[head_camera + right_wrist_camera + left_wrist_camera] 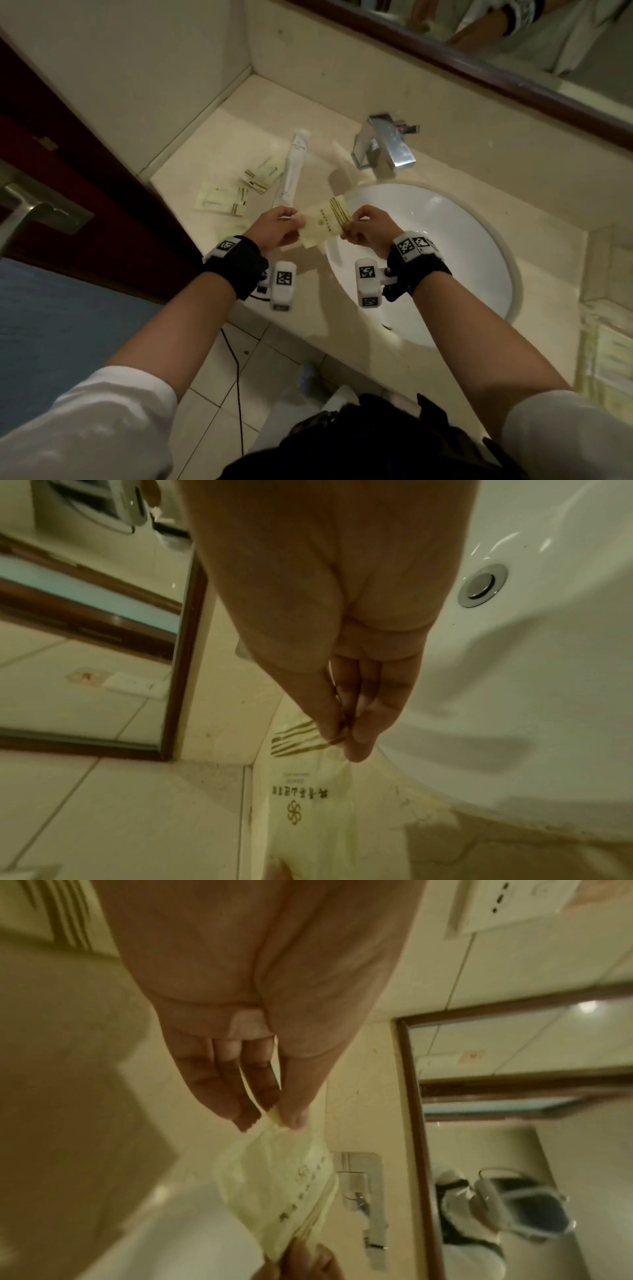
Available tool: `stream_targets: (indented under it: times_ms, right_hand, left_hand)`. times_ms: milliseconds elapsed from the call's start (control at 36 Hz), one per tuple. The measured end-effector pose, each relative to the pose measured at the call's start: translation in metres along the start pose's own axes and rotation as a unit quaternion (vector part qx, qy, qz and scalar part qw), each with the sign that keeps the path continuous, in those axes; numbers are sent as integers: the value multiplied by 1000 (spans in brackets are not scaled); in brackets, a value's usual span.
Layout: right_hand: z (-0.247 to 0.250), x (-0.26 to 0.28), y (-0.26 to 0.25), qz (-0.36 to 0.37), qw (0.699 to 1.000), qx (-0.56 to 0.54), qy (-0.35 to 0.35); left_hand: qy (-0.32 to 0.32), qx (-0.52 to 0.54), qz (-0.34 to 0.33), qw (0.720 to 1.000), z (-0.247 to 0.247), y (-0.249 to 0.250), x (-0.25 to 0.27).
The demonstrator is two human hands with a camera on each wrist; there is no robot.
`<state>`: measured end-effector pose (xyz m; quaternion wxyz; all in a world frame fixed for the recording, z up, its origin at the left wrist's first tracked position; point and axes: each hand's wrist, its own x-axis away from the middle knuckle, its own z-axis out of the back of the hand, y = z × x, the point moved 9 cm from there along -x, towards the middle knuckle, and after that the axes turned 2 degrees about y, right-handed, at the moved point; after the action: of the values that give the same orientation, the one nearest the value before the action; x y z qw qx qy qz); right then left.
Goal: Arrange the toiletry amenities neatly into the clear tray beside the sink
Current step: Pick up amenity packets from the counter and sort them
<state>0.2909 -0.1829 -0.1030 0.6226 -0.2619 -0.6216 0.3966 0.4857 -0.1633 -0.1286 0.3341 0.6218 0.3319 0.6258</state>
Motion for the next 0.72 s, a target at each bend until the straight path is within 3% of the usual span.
stream_targets:
  times_ms: [250, 472, 722]
  right_hand:
    - [42, 34, 11, -15, 985, -166, 50]
    - [95, 70, 37, -23, 967, -231, 108]
    - [176, 122, 88, -39, 947, -272, 167]
  left_hand:
    - [0, 246, 43, 968, -62, -2, 5]
    - [-11, 251, 50, 967, -128, -2, 25]
    - [-48, 152, 25, 987, -225, -2, 59]
